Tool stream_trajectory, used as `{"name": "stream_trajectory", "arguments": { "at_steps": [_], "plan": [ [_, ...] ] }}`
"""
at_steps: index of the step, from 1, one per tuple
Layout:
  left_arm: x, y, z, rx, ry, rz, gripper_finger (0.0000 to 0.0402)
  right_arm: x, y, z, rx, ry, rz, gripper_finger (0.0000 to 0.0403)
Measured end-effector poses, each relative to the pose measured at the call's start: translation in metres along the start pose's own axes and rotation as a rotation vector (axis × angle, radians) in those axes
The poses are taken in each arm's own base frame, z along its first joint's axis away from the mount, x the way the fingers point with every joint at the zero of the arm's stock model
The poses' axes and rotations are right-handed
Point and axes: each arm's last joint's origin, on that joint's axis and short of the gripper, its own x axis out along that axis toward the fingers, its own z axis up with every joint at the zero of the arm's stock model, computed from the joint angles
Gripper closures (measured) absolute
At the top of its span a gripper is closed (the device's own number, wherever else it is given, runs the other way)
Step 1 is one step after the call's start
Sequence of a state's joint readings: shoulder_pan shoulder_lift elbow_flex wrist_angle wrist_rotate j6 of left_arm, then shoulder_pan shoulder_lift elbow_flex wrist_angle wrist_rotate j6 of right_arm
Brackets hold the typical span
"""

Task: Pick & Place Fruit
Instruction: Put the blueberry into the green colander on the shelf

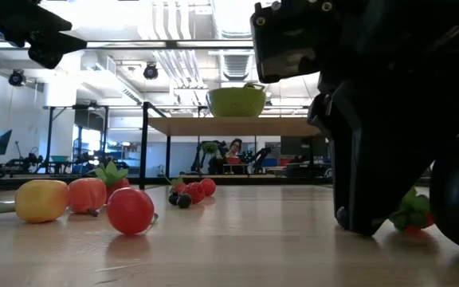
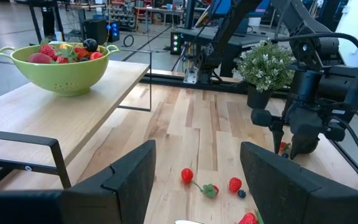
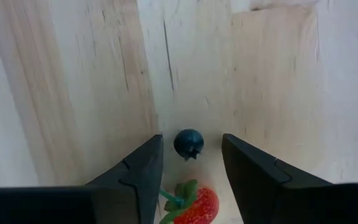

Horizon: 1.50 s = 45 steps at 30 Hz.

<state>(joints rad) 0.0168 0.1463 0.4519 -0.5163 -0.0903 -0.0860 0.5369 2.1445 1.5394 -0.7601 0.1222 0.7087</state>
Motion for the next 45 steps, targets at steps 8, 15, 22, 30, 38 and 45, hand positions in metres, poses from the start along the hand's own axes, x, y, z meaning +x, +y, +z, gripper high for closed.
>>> {"name": "stream_trajectory", "arguments": {
  "at_steps": [8,15,22,30,38,45],
  "plan": [
    [0.000,0.000,0.000,0.000,0.000,0.000,0.0161,0.000,0.000,0.000,0.000,-0.006,0.005,0.0277],
    [0.000,0.000,0.000,0.000,0.000,0.001,0.0161,0.000,0.001,0.001,-0.003,-0.011,0.007,0.0302],
    [0.000,0.000,0.000,0.000,0.000,0.000,0.0161,0.000,0.001,0.001,-0.003,-0.014,0.005,0.0324],
    [0.000,0.000,0.000,0.000,0.000,0.000,0.0161,0.000,0.000,0.001,-0.003,-0.014,0.006,0.0339],
    [0.000,0.000,0.000,0.000,0.001,0.000,0.0161,-0.002,0.000,0.005,-0.010,-0.023,0.012,0.0328],
    [0.000,0.000,0.000,0.000,0.000,0.000,0.0161,-0.016,-0.002,0.015,-0.053,-0.063,0.031,0.0350]
  ]
}}
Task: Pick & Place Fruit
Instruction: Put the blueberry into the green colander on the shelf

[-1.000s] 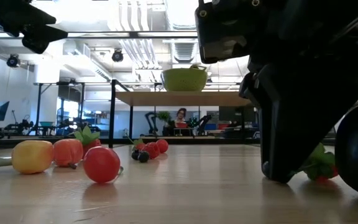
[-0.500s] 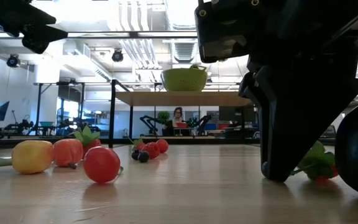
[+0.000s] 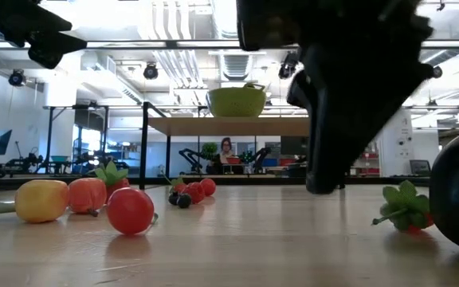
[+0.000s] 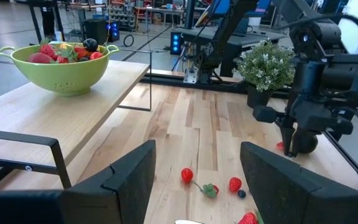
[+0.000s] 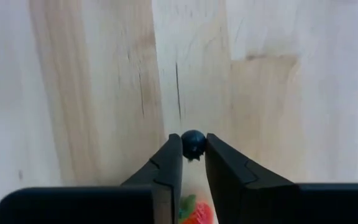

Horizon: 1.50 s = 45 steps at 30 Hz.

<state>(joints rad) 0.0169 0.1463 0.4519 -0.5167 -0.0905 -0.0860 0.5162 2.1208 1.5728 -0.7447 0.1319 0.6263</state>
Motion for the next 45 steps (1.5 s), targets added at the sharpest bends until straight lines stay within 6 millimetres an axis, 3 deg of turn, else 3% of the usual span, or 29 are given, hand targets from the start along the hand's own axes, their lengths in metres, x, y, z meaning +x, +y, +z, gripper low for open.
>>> {"name": "stream_trajectory", "arguments": {
  "at_steps": [12,19,30,36,45],
  "plan": [
    [0.000,0.000,0.000,0.000,0.000,0.000,0.0161,-0.003,-0.006,0.007,-0.033,-0.008,-0.003,0.0358],
    [0.000,0.000,0.000,0.000,0.000,0.000,0.0161,-0.016,-0.018,0.014,-0.046,-0.022,-0.007,0.0357],
    [0.000,0.000,0.000,0.000,0.000,0.000,0.0161,-0.072,-0.051,0.034,-0.043,-0.139,0.023,0.0394],
    [0.000,0.000,0.000,0.000,0.000,0.000,0.0161,-0.096,-0.055,0.034,-0.050,-0.196,0.036,0.0395],
    [0.000,0.000,0.000,0.000,0.001,0.000,0.0161,-0.089,-0.074,0.041,-0.077,-0.193,-0.048,0.0390]
  ]
}}
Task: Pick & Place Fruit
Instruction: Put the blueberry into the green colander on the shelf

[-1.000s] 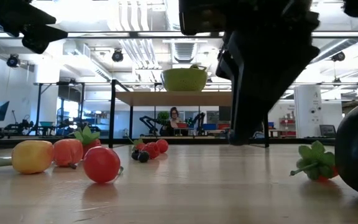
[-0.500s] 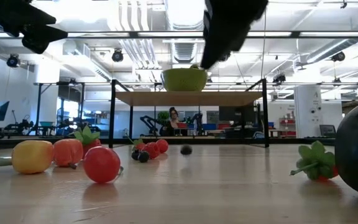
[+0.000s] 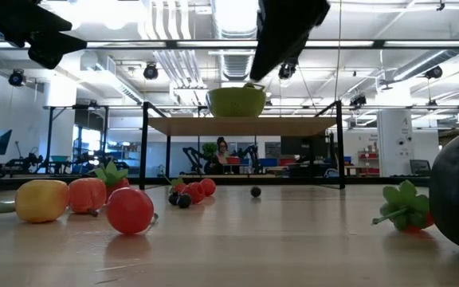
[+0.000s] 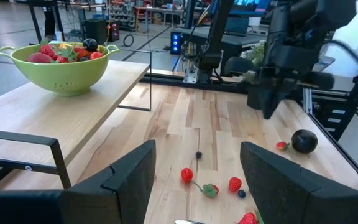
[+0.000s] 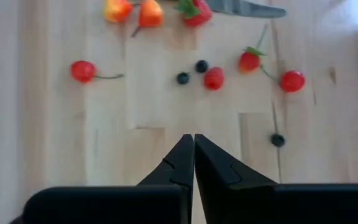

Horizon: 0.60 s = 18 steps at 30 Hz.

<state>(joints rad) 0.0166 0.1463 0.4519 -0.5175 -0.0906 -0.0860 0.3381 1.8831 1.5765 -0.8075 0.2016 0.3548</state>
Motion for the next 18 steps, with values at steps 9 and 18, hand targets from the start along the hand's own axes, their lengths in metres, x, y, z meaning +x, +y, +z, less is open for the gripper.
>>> {"name": "stream_trajectory", "arguments": {
  "at_steps": [9,18],
  "plan": [
    [0.000,0.000,0.000,0.000,0.000,0.000,0.0161,0.019,-0.045,-0.003,0.110,0.062,-0.133,0.0321],
    [0.000,0.000,0.000,0.000,0.000,0.000,0.0161,0.031,-0.067,-0.010,0.168,0.148,-0.057,0.0253]
  ]
}}
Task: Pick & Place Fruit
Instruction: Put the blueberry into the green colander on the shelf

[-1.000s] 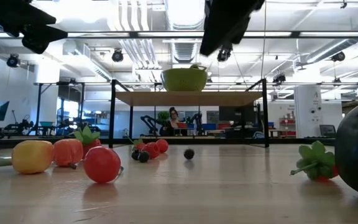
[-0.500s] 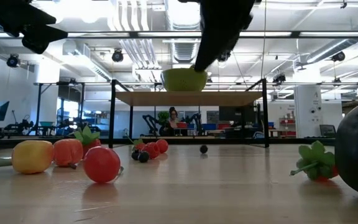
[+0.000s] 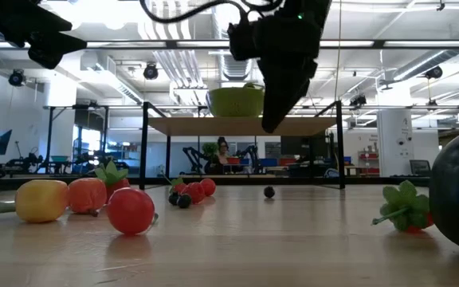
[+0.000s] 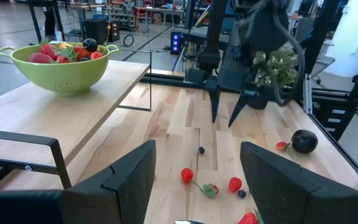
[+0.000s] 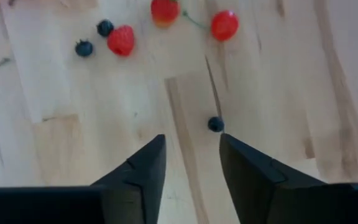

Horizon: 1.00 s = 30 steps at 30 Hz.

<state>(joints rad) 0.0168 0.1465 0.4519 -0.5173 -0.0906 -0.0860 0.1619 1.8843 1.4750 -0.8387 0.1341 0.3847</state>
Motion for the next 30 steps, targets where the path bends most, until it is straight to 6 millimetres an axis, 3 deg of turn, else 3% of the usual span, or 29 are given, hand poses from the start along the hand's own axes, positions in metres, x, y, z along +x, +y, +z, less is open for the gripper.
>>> {"name": "stream_trajectory", "arguments": {
  "at_steps": [15,30],
  "plan": [
    [0.000,0.000,0.000,0.000,0.000,0.000,0.0161,0.037,-0.016,-0.013,0.033,-0.053,0.009,0.0200],
    [0.000,0.000,0.000,0.000,0.000,0.000,0.0161,0.064,-0.038,-0.028,0.120,-0.060,-0.005,0.0225]
  ]
}}
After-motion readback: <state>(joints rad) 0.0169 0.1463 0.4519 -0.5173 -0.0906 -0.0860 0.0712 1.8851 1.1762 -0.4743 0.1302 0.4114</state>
